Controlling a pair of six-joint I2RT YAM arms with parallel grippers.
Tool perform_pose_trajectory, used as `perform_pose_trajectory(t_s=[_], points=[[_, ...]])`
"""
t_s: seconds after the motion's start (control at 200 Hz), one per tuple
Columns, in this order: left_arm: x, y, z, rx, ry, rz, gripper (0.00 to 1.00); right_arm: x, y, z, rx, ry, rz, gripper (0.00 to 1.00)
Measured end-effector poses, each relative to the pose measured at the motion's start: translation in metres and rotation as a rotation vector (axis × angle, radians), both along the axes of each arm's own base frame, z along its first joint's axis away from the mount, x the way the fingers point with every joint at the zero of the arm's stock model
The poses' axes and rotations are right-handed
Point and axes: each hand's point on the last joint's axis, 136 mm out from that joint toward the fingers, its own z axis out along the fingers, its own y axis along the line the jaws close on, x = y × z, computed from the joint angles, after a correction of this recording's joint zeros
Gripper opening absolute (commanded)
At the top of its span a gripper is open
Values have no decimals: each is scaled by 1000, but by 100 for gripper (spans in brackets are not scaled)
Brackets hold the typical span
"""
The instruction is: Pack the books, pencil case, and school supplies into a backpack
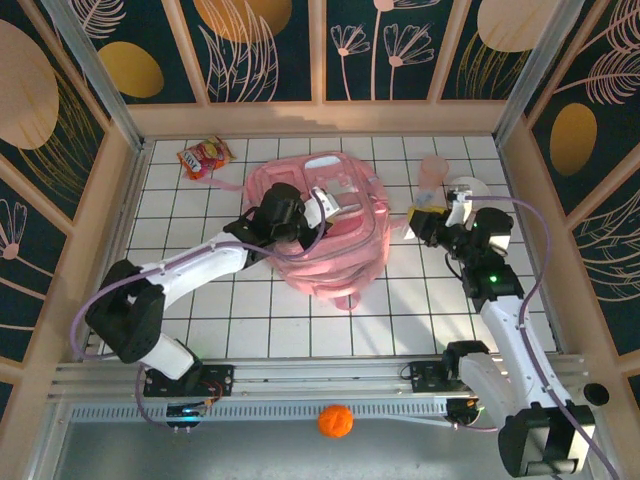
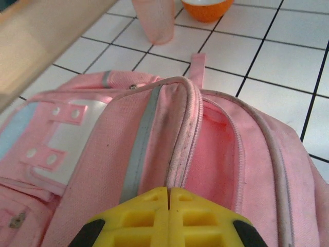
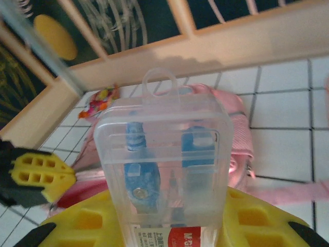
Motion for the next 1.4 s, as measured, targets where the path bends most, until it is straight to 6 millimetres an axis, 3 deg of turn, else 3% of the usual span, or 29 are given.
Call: perform_pose_trajectory(t_s=[0.12, 0.31, 0.53, 0.746, 1.016, 1.186, 1.401], points=[[-6, 11, 13, -43, -33, 18, 0, -16, 37, 11, -151, -180, 193, 25], [-8, 22, 13, -87, -33, 40, 0, -55, 96, 13, -453, -578, 538, 14], [-4, 24, 19, -151, -7, 43, 0, -55, 135, -23, -705, -834, 763, 13], [-5, 24, 19, -192, 24, 30, 0, -37, 148, -48, -827, -938, 829, 13], [-7, 23, 21, -213, 37, 23, 0, -28, 158, -31, -841, -1063, 831, 14], [-3, 25, 25, -233, 29, 31, 0, -13, 162, -42, -850, -1045, 884, 15], [-5, 23, 26, -238, 36, 15, 0, -1, 156, -58, -833, -933, 910, 32]])
